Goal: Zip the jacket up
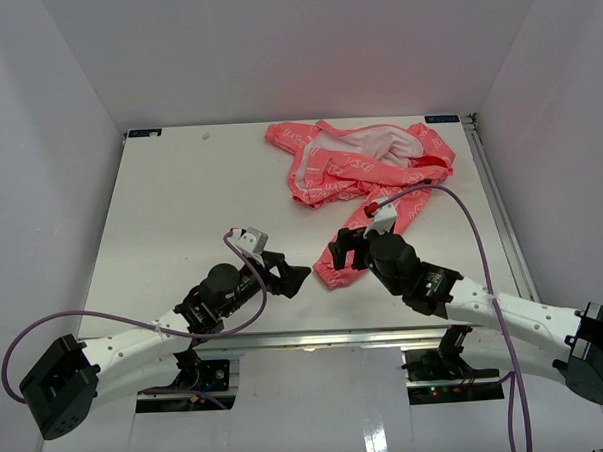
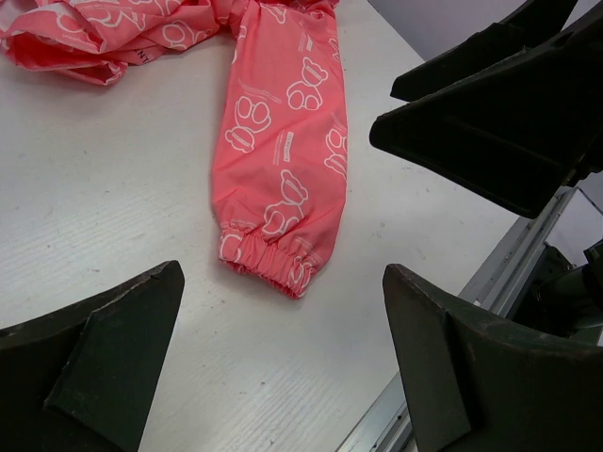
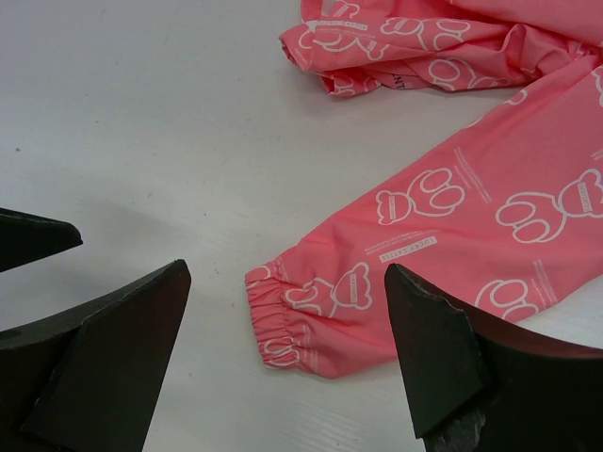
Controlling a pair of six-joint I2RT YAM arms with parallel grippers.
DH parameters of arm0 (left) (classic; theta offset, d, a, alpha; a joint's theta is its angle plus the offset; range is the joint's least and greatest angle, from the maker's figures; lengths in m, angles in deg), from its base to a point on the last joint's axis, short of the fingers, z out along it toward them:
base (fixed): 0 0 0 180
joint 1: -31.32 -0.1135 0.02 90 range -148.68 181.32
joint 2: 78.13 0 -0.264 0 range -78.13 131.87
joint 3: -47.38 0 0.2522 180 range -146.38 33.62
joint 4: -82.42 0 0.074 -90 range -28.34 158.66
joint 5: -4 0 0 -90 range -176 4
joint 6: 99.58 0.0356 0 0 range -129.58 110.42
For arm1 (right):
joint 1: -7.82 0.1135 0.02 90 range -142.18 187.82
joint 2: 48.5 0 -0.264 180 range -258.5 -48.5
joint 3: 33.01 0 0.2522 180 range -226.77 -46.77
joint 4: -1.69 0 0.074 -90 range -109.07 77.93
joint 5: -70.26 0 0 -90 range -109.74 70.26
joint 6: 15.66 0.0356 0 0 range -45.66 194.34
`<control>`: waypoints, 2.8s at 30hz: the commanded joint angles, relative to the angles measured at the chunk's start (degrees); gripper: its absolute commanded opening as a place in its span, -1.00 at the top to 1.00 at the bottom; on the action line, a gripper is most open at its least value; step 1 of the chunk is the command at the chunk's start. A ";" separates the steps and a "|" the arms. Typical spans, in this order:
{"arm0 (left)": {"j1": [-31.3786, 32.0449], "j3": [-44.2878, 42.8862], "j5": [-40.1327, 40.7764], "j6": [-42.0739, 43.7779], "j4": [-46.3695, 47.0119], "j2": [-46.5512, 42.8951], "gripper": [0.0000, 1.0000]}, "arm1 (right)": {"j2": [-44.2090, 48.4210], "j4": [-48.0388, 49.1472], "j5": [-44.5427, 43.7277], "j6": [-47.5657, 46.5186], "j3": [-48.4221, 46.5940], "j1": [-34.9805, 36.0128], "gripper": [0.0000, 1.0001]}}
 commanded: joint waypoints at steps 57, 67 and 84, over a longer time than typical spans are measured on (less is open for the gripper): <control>-6.80 -15.99 14.08 -6.67 -9.08 17.54 -0.87 | -14.10 12.28 8.43 17.06 14.30 -24.59 0.84; -16.26 -46.08 2.51 -1.37 -14.34 47.92 -0.66 | 5.33 9.66 3.69 12.29 20.30 -24.80 0.32; -23.45 -55.92 -9.47 -1.69 -11.90 64.72 -0.16 | 20.60 14.84 14.91 6.61 24.70 -24.76 -0.18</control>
